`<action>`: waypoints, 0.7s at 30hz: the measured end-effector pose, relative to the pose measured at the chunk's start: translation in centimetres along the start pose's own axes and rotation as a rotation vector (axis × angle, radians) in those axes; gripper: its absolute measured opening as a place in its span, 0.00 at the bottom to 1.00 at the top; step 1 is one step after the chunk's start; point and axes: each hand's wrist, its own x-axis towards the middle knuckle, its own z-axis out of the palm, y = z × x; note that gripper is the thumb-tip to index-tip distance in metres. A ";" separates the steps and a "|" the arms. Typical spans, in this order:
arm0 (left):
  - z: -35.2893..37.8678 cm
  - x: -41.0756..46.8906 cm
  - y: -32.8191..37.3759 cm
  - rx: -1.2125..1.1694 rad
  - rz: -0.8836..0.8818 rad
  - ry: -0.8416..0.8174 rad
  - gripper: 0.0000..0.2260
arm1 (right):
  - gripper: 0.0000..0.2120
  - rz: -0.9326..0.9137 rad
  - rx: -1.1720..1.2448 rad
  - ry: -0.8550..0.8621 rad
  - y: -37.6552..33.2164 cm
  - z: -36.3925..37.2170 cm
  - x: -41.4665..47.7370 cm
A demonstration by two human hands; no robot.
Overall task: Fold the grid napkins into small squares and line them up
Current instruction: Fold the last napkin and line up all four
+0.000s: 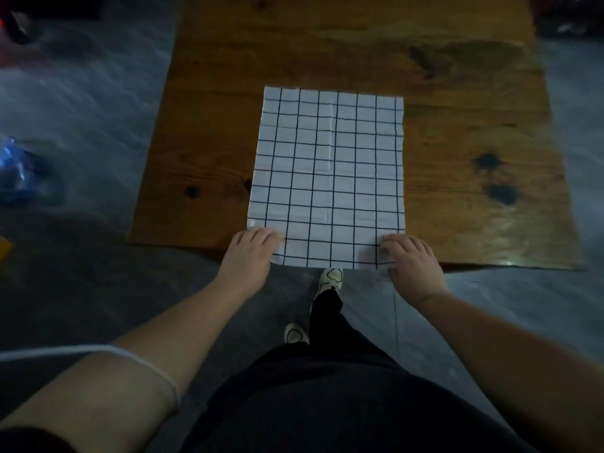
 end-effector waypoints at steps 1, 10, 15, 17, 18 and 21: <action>-0.2 -0.3 0.0 -0.030 -0.002 -0.004 0.24 | 0.20 0.015 0.016 0.001 -0.2 -0.1 -0.4; -5.2 -3.7 0.5 -0.380 -0.049 0.128 0.06 | 0.08 0.283 0.303 0.194 -2.2 -4.6 -4.6; -9.8 -1.3 0.5 -0.514 -0.105 0.203 0.05 | 0.04 0.365 0.388 0.297 -2.3 -7.9 -2.5; -11.3 0.5 0.5 -0.569 -0.144 0.233 0.05 | 0.04 0.362 0.426 0.346 -2.3 -9.3 -0.9; -12.1 1.5 0.4 -0.589 -0.160 0.248 0.05 | 0.05 0.363 0.440 0.368 -2.4 -10.0 0.0; -13.7 4.9 0.2 -0.599 -0.190 0.293 0.05 | 0.06 0.389 0.490 0.412 -2.4 -11.7 3.1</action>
